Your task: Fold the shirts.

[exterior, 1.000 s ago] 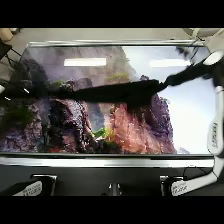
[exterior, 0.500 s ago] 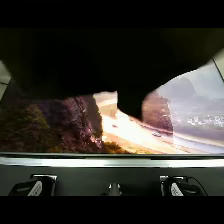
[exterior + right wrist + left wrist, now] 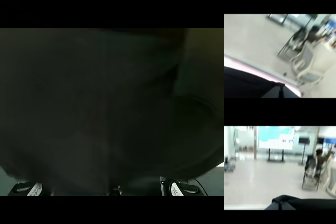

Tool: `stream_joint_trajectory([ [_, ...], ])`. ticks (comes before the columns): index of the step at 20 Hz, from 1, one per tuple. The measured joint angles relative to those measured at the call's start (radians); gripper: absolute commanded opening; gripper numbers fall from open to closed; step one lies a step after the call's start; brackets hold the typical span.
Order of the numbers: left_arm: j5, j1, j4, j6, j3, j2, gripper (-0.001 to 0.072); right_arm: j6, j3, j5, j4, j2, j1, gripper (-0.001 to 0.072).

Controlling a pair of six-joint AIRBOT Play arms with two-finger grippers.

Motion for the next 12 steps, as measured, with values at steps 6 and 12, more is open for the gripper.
stream_joint_trajectory([
  [6,-0.18,-0.005,0.047,0.019,-0.211,-0.254,0.0021,0.012,-0.004,0.332,0.005,-0.398,0.016,0.0013],
  [12,-0.092,-0.032,0.067,0.054,-0.348,-0.61,0.0021,0.047,-0.005,0.254,-0.028,-0.858,0.134,0.0015],
])
